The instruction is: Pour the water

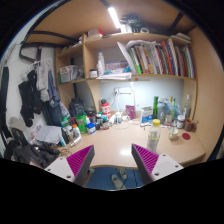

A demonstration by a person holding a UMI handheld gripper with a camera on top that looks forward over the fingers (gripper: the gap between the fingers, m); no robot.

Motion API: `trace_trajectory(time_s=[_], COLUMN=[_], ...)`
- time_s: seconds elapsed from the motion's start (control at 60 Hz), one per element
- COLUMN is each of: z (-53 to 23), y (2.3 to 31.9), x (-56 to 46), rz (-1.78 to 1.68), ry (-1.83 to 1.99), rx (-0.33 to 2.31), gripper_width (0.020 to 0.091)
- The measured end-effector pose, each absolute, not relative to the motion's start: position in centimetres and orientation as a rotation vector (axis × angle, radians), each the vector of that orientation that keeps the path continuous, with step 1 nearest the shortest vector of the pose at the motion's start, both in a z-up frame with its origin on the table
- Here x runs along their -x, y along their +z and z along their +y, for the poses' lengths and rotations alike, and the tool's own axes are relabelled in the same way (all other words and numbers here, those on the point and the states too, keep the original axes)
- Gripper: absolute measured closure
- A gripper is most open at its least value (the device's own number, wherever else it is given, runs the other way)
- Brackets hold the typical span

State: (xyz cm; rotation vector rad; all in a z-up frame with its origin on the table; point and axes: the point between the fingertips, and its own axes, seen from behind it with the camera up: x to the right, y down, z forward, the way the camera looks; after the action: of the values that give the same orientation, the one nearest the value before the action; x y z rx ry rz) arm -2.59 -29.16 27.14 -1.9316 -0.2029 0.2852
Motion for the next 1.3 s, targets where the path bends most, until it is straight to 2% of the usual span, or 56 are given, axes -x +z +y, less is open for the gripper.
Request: trace_trajectory(time_s=[0.2,0.483,0.817,0.933,1.083,1.3], z=[-29.2,-29.1,-21.7,-16.5,-8.7,-0.8], y=[27.2,24.6,21.0,18.2,12.7,7.4], x=[2.8,4.5,-8.8,-12.1,-12.9,-13.4], rz=[-0.177,-0.155,-0.045,-0.108,-0.157,-0.139], ry=[0.258,0.228,0.078,0.015,0.04,0.079], rx=[1.939,1.98,1.938,1.885,1.871,1.85], gripper_width=[0.0267,0.027,0.0265,0.0266,0.0266,0.0267])
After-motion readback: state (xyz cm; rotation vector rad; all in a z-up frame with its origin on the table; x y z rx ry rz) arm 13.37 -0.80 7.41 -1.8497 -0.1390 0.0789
